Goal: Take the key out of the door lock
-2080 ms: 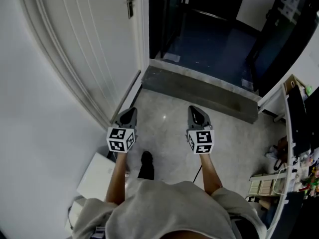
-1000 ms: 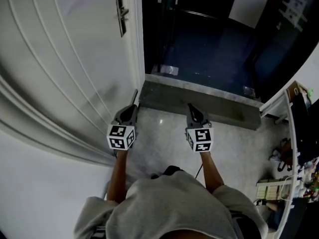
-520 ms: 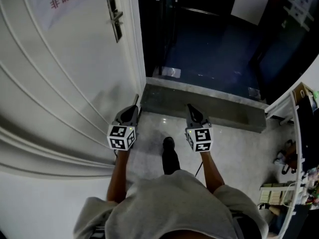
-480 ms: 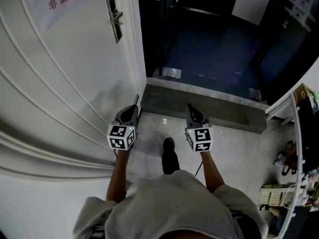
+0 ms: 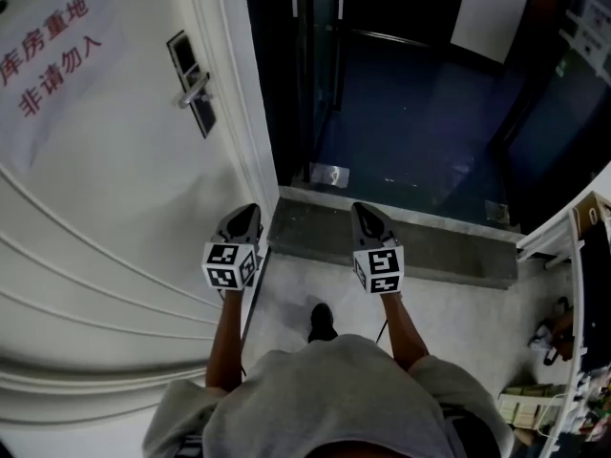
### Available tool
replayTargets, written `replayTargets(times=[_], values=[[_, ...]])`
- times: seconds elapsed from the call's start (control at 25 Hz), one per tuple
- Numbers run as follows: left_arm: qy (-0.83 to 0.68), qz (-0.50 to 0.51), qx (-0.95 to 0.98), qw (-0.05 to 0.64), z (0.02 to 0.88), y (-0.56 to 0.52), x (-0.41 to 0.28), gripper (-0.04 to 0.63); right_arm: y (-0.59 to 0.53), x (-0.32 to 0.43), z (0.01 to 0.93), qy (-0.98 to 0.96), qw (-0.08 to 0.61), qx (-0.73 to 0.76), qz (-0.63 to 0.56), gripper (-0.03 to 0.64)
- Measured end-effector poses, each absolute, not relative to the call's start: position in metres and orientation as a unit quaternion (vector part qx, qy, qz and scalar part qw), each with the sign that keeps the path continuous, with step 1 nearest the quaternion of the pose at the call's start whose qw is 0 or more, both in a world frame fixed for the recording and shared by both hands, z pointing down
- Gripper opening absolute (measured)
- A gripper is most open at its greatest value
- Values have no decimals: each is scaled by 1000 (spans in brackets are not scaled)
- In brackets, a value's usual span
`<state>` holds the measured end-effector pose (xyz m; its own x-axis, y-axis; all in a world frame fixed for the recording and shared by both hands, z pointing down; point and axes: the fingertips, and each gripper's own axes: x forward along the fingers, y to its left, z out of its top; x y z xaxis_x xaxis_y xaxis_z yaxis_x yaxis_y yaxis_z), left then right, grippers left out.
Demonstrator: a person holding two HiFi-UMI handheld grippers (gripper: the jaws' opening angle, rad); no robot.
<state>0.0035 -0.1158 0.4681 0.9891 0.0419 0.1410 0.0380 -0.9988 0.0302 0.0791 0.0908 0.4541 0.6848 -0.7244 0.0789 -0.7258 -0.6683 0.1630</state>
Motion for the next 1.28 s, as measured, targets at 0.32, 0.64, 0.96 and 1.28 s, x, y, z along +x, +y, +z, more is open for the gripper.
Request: replayTargets(times=[0.32, 0.64, 0.96, 1.28], values=[[29, 80, 996, 19, 469, -132, 125, 17, 70, 194, 451, -395, 94, 914, 12, 23], [30, 87, 995, 24, 478, -135, 169, 17, 64, 241, 461, -396, 99, 913, 21, 23], [20, 99, 994, 29, 493, -160, 191, 17, 38, 271, 476, -404, 99, 909, 32, 23], [31, 95, 994, 37, 515, -192, 216, 17, 0, 292, 491, -403, 108, 908, 30, 23]])
